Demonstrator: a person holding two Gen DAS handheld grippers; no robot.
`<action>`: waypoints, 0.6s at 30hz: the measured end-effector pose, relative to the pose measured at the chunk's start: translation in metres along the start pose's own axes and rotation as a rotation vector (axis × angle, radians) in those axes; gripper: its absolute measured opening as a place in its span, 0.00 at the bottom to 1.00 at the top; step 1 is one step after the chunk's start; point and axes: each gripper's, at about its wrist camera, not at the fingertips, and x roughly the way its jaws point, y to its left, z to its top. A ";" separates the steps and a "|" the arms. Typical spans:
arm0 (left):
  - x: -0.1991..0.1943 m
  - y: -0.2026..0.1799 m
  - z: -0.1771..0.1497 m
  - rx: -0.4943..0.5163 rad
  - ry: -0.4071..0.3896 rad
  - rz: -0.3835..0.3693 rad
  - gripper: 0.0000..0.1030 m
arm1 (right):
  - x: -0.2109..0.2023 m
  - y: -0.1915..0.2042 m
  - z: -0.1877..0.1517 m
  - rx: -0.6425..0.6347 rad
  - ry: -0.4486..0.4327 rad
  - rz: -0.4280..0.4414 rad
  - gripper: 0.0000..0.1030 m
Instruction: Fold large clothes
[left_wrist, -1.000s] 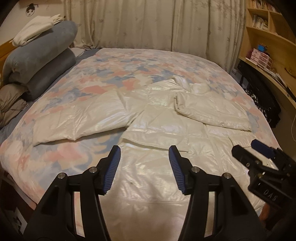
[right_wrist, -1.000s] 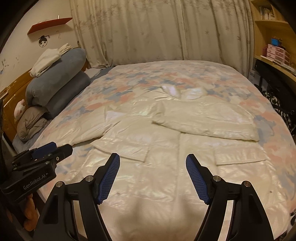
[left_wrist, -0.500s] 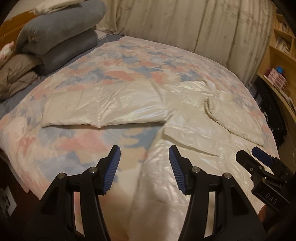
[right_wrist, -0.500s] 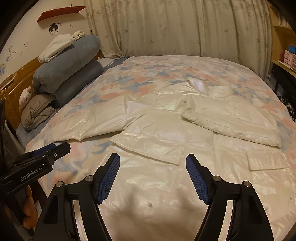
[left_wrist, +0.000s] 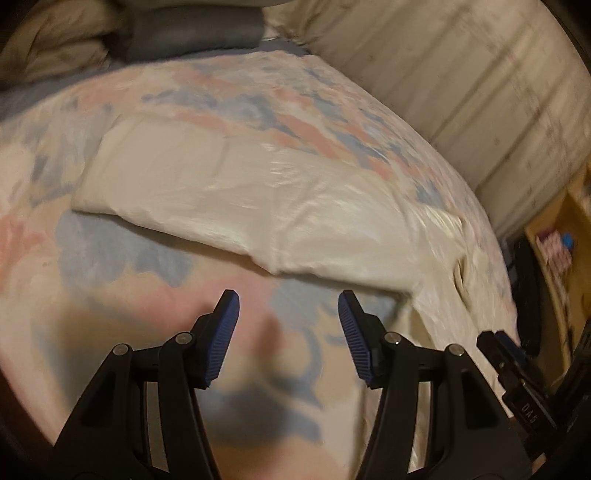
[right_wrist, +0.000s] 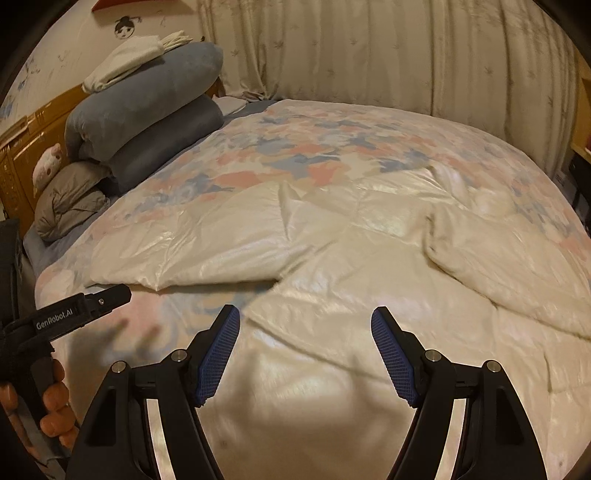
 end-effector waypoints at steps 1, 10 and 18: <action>0.007 0.011 0.005 -0.036 0.006 -0.005 0.52 | 0.007 0.004 0.004 -0.007 0.000 -0.001 0.72; 0.048 0.073 0.036 -0.239 0.001 -0.019 0.51 | 0.108 0.035 0.040 -0.061 0.049 0.016 0.53; 0.069 0.087 0.058 -0.295 -0.015 0.071 0.06 | 0.183 0.032 0.043 -0.045 0.153 0.032 0.44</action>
